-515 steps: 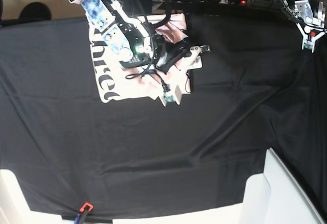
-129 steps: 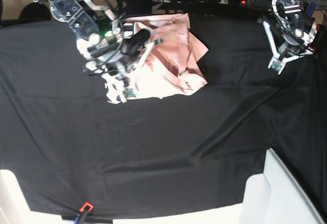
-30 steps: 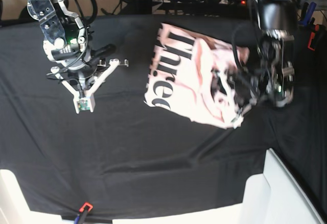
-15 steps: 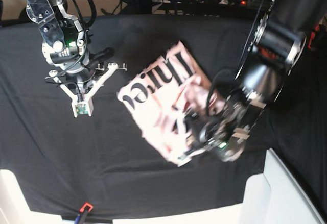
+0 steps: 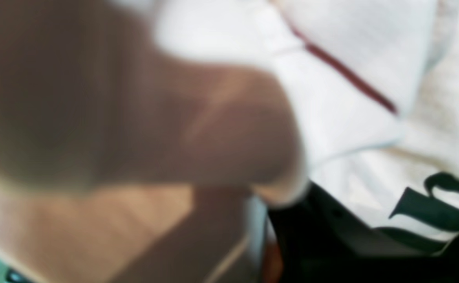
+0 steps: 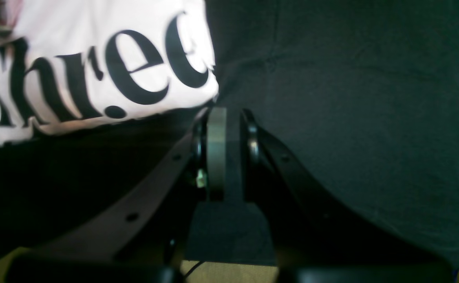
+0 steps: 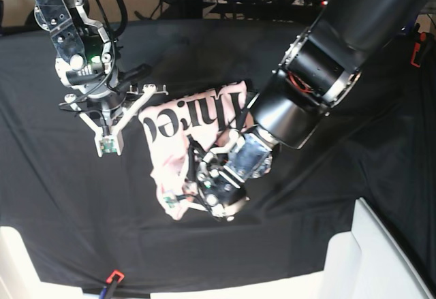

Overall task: Fold the T-shirt properly
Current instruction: 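Drag the shirt with the left gripper toward the right gripper, then press the shirt's edge with the left gripper and release it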

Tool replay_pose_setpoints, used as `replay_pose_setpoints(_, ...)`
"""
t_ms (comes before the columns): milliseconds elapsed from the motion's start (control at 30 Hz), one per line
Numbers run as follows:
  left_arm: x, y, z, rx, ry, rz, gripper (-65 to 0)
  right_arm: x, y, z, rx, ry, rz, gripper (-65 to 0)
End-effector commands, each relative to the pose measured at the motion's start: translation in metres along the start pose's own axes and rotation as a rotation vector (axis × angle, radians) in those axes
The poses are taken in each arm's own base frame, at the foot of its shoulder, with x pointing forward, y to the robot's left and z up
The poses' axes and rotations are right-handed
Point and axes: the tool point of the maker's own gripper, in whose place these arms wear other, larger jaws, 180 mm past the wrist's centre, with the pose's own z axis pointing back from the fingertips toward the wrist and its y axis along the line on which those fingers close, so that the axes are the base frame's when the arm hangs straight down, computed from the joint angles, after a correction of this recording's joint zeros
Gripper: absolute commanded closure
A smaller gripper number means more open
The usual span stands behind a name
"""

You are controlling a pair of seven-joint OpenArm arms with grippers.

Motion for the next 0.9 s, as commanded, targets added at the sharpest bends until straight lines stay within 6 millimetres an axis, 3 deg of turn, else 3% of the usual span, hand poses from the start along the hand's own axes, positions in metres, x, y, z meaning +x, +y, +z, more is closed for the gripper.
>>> replay_pose_setpoints(0, 0.025, 0.017, 0.010, 0.052, -0.056, -0.022, 0.0, 0.013, -0.004, 0.003, -0.012, -0.047, -0.001, -5.8)
replay_pose_setpoints(200, 0.031, 0.007, 0.000, 0.077, -0.038, -0.101, 0.0, 0.011, -0.004, 0.003, -0.013, -0.043, -0.002, -5.8)
replay_pose_setpoints(667, 0.060, 0.009, 0.004, 0.088, -0.187, -0.127, 0.0, 0.012, -0.011, 0.003, -0.029, -0.044, -0.019, -5.8)
replay_pose_setpoints(867, 0.055, 0.017, 0.003, 0.141, -0.157, -0.196, 0.0, 0.011, -0.011, 0.003, -0.029, -0.043, -0.019, -5.8)
